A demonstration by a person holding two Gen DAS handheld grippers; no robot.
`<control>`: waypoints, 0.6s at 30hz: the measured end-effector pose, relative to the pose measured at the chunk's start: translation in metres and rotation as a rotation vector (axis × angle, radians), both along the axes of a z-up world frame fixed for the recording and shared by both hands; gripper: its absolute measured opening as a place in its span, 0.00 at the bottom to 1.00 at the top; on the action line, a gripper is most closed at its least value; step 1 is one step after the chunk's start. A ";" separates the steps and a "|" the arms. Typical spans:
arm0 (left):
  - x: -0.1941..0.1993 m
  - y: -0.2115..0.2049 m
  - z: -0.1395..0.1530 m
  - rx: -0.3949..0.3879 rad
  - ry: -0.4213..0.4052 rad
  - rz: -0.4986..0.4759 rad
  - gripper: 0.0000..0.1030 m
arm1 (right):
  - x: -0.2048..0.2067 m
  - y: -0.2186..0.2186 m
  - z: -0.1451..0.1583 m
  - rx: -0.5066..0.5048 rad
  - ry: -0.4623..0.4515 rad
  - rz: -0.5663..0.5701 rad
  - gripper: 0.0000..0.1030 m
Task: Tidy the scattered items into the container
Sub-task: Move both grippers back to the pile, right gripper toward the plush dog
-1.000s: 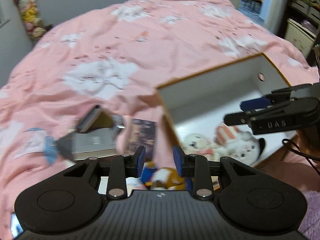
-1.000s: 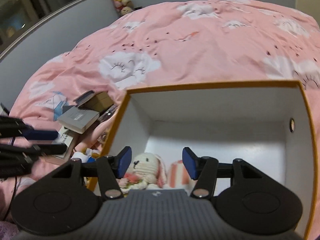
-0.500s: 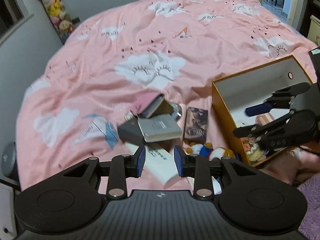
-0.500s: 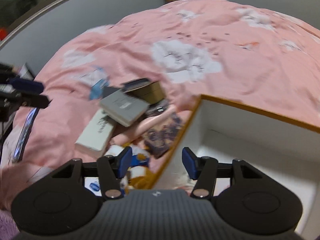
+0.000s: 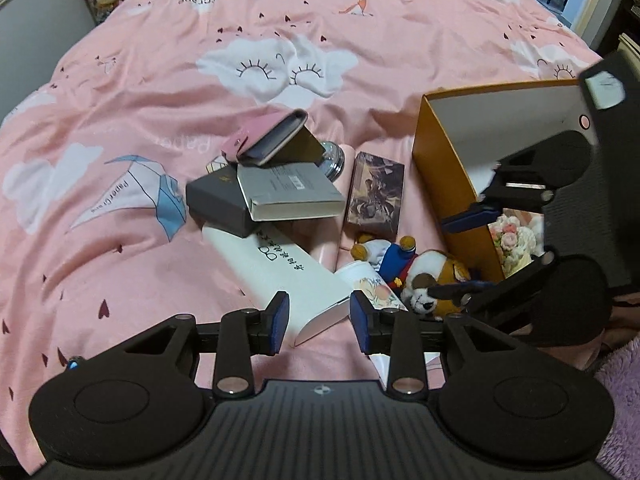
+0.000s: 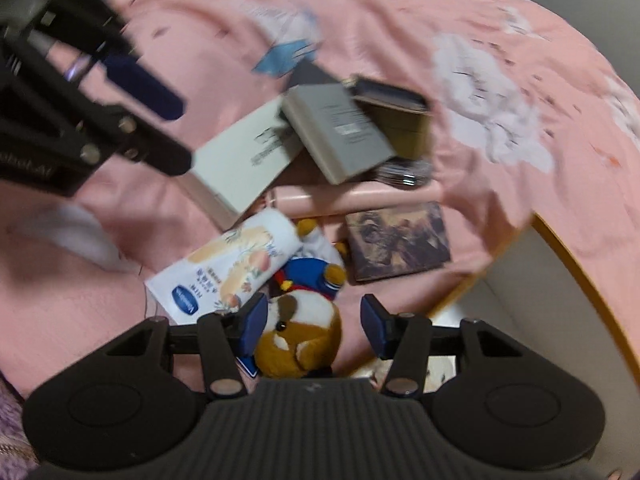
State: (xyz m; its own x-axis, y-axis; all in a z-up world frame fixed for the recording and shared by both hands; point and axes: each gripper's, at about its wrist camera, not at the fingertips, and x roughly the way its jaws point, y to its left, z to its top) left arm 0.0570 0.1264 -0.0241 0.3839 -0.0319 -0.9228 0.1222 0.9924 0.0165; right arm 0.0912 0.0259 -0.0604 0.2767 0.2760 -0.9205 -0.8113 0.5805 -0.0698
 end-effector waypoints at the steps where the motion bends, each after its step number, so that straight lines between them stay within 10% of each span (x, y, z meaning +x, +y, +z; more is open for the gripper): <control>1: 0.000 0.001 -0.002 -0.008 0.005 -0.004 0.38 | 0.001 0.005 -0.003 -0.021 0.006 0.025 0.53; 18: -0.001 0.004 -0.039 -0.135 0.132 -0.012 0.38 | 0.032 0.026 -0.056 -0.159 0.208 0.080 0.60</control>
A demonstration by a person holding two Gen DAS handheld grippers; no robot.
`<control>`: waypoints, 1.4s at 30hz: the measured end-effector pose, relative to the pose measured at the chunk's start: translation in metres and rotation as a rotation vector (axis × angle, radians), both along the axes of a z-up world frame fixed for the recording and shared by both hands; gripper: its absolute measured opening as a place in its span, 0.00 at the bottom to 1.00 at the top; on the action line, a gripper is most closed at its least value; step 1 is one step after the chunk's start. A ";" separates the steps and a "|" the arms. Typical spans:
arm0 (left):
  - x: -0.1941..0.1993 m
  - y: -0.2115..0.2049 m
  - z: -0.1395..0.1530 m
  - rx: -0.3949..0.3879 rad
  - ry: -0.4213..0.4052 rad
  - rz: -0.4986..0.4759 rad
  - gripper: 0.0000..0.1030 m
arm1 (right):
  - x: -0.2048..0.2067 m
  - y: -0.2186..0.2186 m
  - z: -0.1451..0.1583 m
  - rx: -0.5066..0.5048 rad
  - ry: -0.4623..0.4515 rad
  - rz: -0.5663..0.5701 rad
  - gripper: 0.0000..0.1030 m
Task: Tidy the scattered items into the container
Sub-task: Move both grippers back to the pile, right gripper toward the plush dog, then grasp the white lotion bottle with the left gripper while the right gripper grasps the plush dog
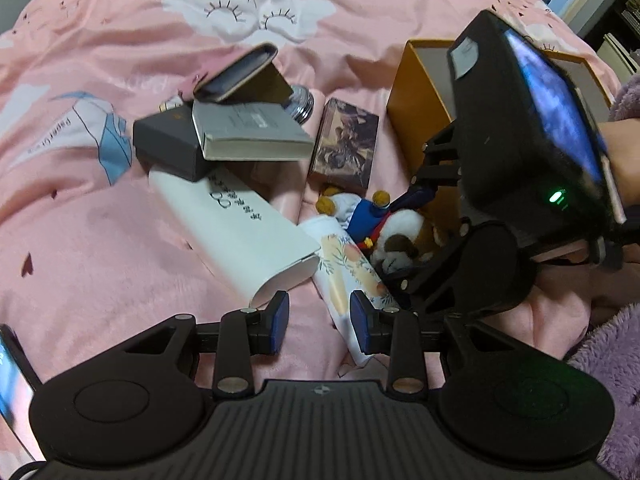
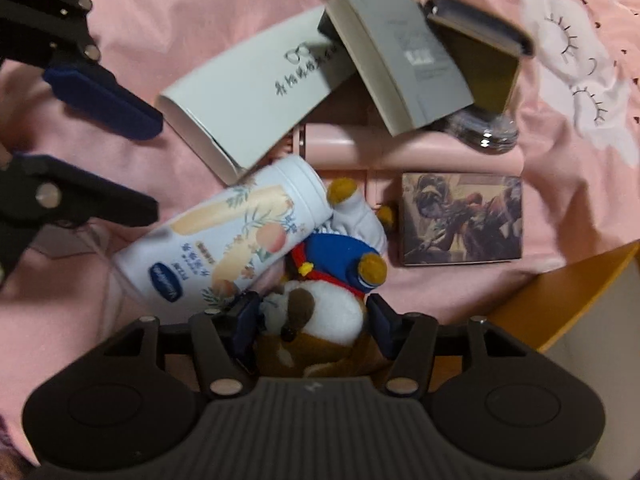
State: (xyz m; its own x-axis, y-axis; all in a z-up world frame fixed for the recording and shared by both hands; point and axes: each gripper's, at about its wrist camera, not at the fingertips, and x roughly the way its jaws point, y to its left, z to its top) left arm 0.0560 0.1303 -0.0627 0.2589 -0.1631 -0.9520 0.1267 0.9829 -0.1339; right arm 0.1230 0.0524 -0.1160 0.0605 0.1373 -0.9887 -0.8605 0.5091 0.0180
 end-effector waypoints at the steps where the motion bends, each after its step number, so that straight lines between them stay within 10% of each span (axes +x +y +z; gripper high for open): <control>1: 0.000 0.001 -0.001 -0.003 0.003 0.003 0.38 | 0.000 0.001 -0.004 -0.008 0.002 -0.002 0.60; 26: 0.020 0.011 -0.037 -0.209 0.112 0.142 0.58 | -0.012 -0.034 0.040 0.199 -0.058 -0.070 0.52; 33: 0.016 0.014 -0.039 -0.215 0.094 0.193 0.32 | -0.012 -0.036 0.041 0.239 -0.053 -0.097 0.51; 42: 0.004 0.011 -0.022 -0.217 0.003 0.196 0.27 | -0.008 -0.040 0.038 0.273 -0.050 -0.139 0.52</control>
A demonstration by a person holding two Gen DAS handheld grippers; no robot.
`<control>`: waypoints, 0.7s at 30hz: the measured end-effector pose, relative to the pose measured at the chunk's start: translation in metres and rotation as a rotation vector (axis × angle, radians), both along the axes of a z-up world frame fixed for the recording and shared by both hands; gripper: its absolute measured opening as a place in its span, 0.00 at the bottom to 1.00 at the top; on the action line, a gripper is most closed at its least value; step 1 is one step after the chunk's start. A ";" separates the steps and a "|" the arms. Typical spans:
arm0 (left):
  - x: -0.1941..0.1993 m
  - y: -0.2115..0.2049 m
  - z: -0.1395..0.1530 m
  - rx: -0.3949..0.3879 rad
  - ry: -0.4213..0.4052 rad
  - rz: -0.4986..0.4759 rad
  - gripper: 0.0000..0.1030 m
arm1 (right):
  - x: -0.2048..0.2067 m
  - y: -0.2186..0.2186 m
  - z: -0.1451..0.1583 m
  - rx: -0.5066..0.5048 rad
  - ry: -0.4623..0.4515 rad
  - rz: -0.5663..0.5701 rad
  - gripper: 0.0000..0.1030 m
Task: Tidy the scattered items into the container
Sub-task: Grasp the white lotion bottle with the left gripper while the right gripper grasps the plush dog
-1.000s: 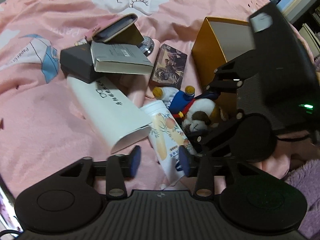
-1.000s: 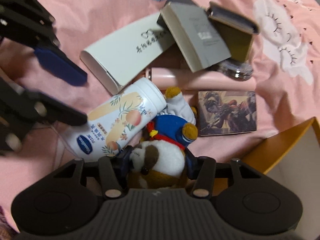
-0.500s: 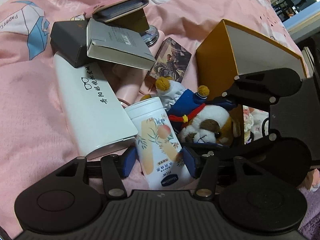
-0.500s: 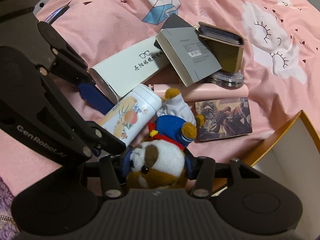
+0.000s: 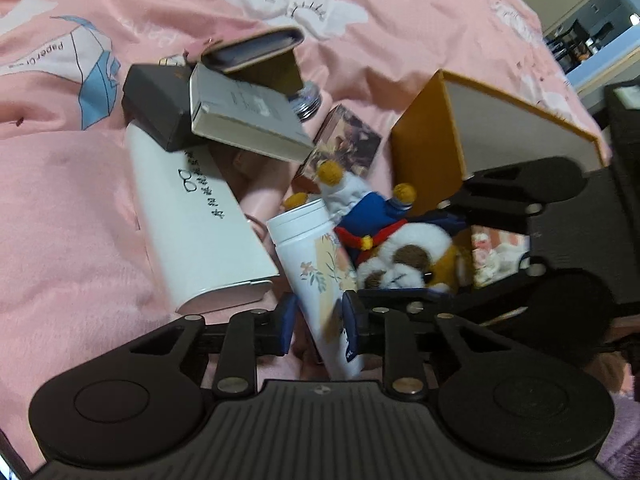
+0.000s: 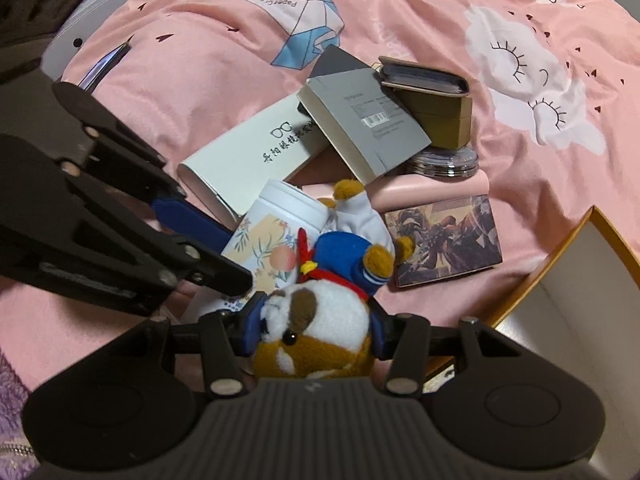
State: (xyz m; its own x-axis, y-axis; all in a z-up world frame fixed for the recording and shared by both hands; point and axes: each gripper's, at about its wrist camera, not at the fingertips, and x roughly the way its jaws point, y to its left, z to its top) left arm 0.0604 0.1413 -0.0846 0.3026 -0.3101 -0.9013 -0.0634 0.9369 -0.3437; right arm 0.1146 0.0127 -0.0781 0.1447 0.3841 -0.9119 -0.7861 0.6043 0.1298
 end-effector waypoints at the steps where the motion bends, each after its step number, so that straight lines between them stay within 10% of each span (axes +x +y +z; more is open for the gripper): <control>1: -0.001 0.000 0.003 -0.001 -0.011 0.001 0.27 | 0.000 0.000 0.000 0.002 -0.002 0.001 0.52; 21: -0.004 0.000 -0.010 0.048 0.044 0.056 0.21 | -0.008 0.009 -0.012 0.038 0.012 -0.017 0.51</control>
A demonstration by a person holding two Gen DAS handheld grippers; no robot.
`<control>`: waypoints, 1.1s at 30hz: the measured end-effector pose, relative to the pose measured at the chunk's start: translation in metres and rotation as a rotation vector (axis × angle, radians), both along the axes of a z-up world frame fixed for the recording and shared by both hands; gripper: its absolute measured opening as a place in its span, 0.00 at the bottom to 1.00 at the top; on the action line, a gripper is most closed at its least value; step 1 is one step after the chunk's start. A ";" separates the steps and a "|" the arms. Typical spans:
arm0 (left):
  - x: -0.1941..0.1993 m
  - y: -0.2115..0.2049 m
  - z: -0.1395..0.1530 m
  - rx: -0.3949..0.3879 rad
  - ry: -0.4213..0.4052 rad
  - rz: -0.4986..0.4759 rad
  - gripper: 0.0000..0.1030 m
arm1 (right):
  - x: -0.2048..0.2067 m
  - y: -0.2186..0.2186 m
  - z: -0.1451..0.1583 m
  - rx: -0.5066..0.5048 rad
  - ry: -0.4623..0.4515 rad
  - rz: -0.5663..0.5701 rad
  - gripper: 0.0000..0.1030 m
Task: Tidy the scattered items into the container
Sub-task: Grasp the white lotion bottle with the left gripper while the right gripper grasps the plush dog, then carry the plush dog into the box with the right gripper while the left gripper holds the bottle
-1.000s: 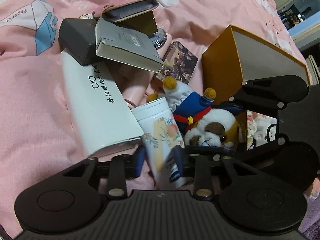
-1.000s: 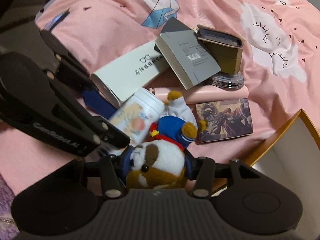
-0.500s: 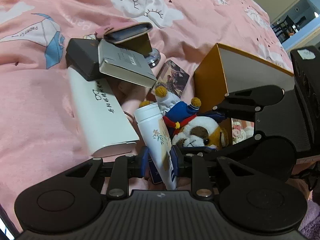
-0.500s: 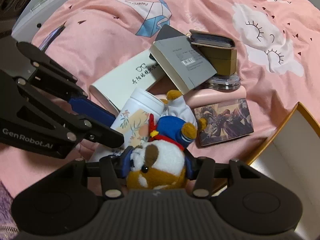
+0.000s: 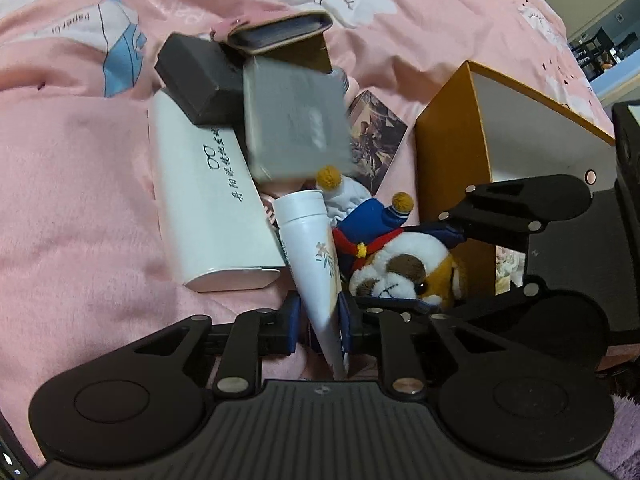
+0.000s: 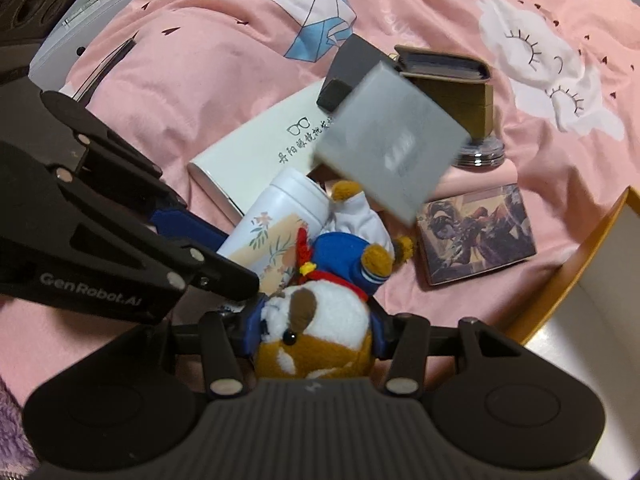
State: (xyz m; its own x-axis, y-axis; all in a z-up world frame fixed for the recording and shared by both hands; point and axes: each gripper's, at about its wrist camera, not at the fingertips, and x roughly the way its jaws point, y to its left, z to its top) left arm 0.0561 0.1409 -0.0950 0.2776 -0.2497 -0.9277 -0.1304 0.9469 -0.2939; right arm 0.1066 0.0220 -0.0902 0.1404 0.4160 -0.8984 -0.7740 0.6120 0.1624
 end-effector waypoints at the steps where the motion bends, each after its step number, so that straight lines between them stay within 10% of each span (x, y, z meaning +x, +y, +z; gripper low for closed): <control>1: -0.001 0.000 0.003 0.007 -0.014 0.002 0.20 | 0.000 -0.001 0.002 0.003 -0.005 -0.006 0.52; 17: -0.007 -0.011 0.083 0.032 -0.258 -0.010 0.19 | -0.015 -0.061 0.076 0.228 -0.132 -0.261 0.52; 33: 0.025 -0.096 0.112 -0.098 -0.414 -0.221 0.19 | -0.049 -0.189 0.137 0.192 -0.318 -0.600 0.52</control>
